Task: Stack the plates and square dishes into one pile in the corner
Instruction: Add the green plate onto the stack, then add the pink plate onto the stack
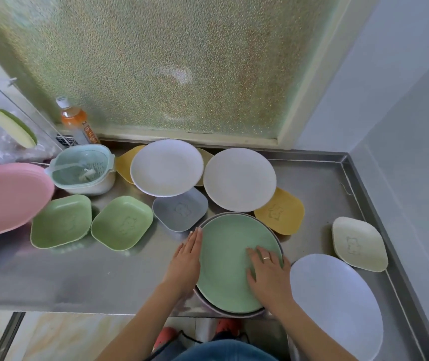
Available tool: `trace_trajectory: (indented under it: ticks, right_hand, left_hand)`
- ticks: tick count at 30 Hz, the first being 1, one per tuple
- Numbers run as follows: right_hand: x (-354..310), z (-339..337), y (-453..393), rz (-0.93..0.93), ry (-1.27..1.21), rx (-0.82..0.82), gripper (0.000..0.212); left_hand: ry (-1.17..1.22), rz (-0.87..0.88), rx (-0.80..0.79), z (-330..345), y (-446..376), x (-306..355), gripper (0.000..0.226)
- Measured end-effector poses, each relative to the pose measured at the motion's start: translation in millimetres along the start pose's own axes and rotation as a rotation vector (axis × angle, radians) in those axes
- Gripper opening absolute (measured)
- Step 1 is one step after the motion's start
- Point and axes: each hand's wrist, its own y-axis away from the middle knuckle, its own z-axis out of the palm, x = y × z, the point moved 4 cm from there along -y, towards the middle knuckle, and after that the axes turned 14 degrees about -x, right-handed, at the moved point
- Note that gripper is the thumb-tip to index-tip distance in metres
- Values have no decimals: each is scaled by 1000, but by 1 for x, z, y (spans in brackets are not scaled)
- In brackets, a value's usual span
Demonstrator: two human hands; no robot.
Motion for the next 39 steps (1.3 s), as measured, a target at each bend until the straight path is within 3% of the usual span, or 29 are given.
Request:
trace_trajectory:
  ticks: [7, 13, 16, 19, 25, 28, 31, 34, 39]
  right_hand:
    - [-16, -14, -5, -189, -1, 300, 34]
    - [-96, -37, -12, -443, -169, 373, 29]
    - [-155, -44, -19, -575, -215, 331, 28]
    - [-223, -46, -29, -666, -240, 241, 31]
    - [-385, -48, -47, -781, -123, 95, 38]
    - [-455, -45, -64, -727, -216, -83, 45]
    - [-502, -39, -84, -467, -715, -445, 50]
    - [-520, -39, -100, -191, -993, -495, 52]
    - [-523, -36, -115, -152, -1036, -525, 55]
  left_hand:
    - [95, -75, 25, -8, 16, -9, 59]
    - [196, -142, 184, -33, 41, -35, 37]
    - [336, -198, 235, -58, 60, -79, 54]
    - [404, -271, 383, -92, 94, -139, 69]
    - [398, -445, 632, -145, 158, -280, 61]
    - [667, -605, 705, -165, 180, -335, 40]
    - [823, -669, 660, -176, 185, -376, 37]
    - [949, -680, 609, -189, 183, -401, 35]
    - [1134, -618, 540, -201, 174, -415, 30]
